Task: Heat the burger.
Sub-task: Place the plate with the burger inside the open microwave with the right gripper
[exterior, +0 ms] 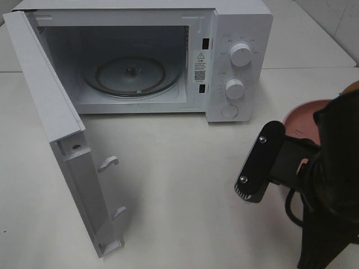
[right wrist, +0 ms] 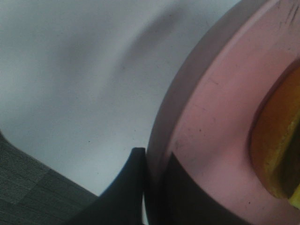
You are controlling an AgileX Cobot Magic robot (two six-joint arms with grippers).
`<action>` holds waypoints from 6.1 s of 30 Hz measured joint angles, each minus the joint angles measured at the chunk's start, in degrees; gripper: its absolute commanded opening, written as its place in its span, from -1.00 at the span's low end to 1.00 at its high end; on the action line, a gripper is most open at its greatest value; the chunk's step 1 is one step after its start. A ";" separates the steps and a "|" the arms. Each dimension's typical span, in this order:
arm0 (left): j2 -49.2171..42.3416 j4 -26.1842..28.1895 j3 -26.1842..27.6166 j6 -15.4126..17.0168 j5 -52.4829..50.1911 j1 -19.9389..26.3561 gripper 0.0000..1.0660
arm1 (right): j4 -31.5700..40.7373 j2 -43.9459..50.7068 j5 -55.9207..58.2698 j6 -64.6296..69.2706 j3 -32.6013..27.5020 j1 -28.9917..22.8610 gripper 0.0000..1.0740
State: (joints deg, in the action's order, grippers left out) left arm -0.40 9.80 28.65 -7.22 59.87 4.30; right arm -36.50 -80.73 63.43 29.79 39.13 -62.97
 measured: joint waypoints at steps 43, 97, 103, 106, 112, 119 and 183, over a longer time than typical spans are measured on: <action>0.00 0.00 0.00 0.00 0.00 0.00 0.88 | -11.23 0.00 -19.37 -34.43 -0.29 -7.96 -0.97; 0.00 0.00 0.00 0.00 0.00 0.00 0.88 | 32.09 -0.23 -38.10 -118.49 5.39 26.70 -1.00; 0.00 0.00 0.00 0.00 0.00 0.00 0.88 | 32.89 -0.46 -40.05 -118.95 5.39 26.70 -1.00; 0.00 0.00 0.00 0.00 0.00 0.00 0.88 | 33.98 -1.32 -42.11 -119.46 5.39 26.70 -1.00; 0.00 0.00 0.00 0.00 0.00 0.00 0.88 | 36.90 -4.53 -45.44 -121.87 6.19 26.70 -1.00; 0.00 0.00 0.00 0.00 0.00 0.00 0.88 | 38.96 -7.85 -45.61 -123.87 9.80 25.50 -1.00; 0.00 0.00 0.00 0.00 0.00 0.00 0.88 | 28.25 -42.40 -33.92 -111.55 56.44 24.81 -1.00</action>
State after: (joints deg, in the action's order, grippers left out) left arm -0.40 9.80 28.65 -7.22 59.87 4.30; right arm -8.25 -123.13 29.51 -81.76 95.57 -38.16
